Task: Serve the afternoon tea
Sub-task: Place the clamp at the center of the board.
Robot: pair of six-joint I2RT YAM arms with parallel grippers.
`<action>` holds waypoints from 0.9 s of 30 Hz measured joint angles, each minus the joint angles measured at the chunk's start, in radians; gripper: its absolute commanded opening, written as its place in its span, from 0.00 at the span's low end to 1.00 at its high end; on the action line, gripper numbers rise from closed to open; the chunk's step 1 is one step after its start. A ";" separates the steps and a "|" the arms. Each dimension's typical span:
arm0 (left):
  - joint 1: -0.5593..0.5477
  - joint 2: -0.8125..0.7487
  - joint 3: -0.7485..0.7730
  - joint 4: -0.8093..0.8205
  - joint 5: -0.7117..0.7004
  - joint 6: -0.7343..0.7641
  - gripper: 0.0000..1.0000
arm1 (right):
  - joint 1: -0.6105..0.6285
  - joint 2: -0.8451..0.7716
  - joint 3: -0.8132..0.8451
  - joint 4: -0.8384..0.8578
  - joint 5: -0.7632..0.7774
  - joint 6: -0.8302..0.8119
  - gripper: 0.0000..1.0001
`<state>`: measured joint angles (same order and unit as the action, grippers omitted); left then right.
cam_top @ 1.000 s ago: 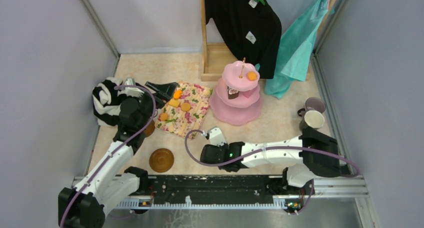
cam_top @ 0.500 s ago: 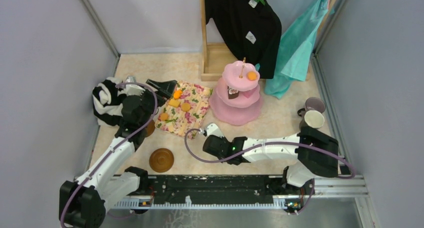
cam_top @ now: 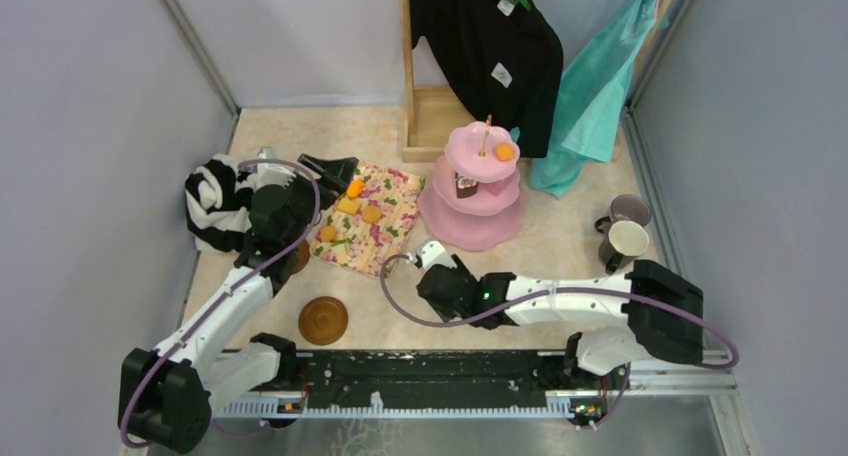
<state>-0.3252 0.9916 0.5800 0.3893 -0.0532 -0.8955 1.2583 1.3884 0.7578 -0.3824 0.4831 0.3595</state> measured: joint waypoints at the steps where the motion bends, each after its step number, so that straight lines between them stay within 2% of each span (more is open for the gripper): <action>1: -0.001 0.001 0.001 -0.001 -0.002 0.002 0.95 | 0.000 -0.016 -0.001 0.000 0.000 -0.002 0.56; 6: -0.005 0.001 0.018 -0.005 -0.023 0.022 0.95 | 0.000 -0.144 -0.008 -0.002 0.016 -0.001 0.58; 12: -0.006 0.001 0.019 -0.009 -0.027 0.038 0.95 | -0.008 -0.316 -0.039 0.054 0.101 0.000 0.49; 17: -0.023 -0.006 -0.009 -0.012 -0.016 0.040 0.92 | -0.037 -0.242 -0.054 0.083 0.108 0.011 0.46; 27: -0.175 -0.018 -0.120 -0.053 -0.022 0.048 0.91 | -0.068 -0.043 -0.059 0.165 0.075 0.010 0.45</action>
<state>-0.5003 0.9741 0.4599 0.3359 -0.0753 -0.8471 1.1900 1.3457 0.6991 -0.2176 0.5583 0.3695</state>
